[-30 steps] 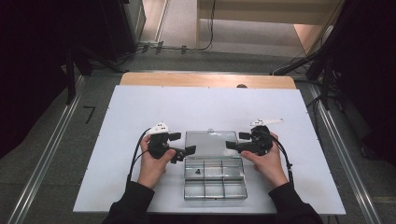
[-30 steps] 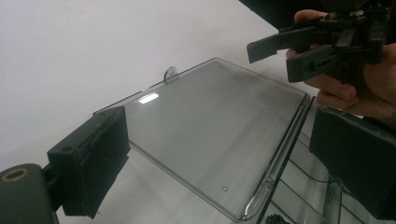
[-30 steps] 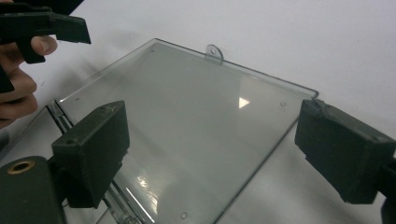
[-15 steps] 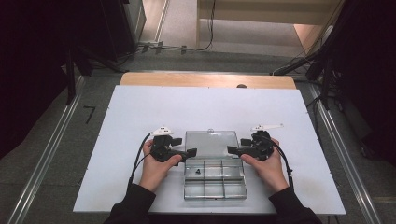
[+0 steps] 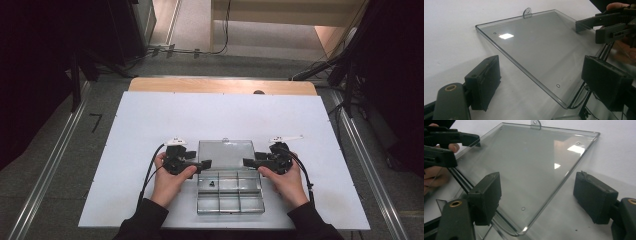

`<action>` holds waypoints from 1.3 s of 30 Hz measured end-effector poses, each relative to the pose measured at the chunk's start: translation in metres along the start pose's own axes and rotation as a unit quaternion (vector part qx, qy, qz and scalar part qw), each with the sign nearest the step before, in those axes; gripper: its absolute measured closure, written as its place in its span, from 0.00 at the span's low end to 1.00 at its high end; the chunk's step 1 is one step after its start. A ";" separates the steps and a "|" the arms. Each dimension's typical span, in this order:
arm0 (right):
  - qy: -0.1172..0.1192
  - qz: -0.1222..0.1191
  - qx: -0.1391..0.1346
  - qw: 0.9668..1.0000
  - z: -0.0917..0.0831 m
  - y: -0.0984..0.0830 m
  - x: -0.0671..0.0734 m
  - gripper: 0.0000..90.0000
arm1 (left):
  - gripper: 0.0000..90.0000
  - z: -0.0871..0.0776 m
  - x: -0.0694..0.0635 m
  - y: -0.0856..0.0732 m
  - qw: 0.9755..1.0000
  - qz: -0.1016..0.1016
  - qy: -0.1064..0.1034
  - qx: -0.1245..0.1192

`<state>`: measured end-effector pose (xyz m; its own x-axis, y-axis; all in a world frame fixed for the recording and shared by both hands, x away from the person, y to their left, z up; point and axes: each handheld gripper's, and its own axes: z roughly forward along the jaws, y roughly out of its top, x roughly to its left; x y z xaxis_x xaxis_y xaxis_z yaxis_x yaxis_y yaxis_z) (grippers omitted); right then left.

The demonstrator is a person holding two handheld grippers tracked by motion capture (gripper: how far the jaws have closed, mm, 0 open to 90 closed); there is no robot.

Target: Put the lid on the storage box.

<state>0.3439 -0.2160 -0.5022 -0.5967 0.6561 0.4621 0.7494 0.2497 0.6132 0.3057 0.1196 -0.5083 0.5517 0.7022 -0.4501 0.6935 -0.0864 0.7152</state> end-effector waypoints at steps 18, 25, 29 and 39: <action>0.021 0.009 0.005 1.000 0.002 -0.001 0.001 0.27 | 0.33 0.000 0.002 -0.001 1.000 -0.021 -0.005 0.004; 0.022 0.004 0.000 1.000 0.001 0.000 0.003 0.33 | 0.40 0.000 0.002 0.000 1.000 -0.023 -0.018 -0.002; 0.021 0.002 -0.003 1.000 0.000 0.000 0.004 0.35 | 0.43 -0.001 0.001 0.000 1.000 -0.020 -0.020 -0.003; 0.020 -0.011 -0.019 1.000 -0.006 0.000 0.006 0.47 | 0.56 -0.006 0.000 0.001 0.999 -0.013 -0.024 -0.021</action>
<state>0.3388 -0.2164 -0.4954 -0.6236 0.6221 0.4734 0.7256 0.2353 0.6467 0.3037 0.1236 -0.5041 0.5554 0.6693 -0.4936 0.6889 -0.0378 0.7238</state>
